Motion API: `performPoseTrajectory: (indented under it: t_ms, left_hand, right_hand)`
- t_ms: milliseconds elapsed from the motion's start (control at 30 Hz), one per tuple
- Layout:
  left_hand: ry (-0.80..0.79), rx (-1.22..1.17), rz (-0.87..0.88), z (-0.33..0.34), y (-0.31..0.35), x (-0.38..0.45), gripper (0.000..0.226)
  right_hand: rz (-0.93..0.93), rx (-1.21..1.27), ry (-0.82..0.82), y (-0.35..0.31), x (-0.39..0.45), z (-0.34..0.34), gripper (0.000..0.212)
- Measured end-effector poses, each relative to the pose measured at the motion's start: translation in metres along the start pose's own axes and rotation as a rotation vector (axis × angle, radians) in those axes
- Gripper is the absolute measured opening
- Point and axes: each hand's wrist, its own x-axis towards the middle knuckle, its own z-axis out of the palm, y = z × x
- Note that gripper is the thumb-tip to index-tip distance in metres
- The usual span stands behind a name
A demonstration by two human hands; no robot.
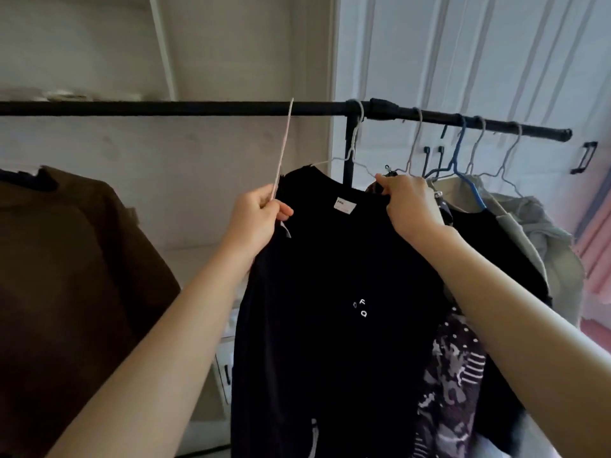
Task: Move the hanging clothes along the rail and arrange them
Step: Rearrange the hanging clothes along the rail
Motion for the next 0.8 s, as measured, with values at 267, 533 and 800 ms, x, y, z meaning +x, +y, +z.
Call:
performPoseTrajectory:
  t_ms: [267, 533, 800]
  left_hand:
    - [-0.033, -0.009, 0.001, -0.007, -0.019, 0.045, 0.043]
    - [-0.043, -0.033, 0.012, -0.009, -0.043, 0.085, 0.040]
    - [-0.030, -0.082, -0.021, -0.007, -0.056, 0.100, 0.040]
  right_hand:
    - [0.030, -0.073, -0.012, -0.014, 0.045, 0.027, 0.057]
    - [0.070, -0.023, -0.039, -0.027, 0.084, 0.051, 0.056]
    - [0.092, 0.057, -0.115, -0.032, 0.104, 0.066, 0.049]
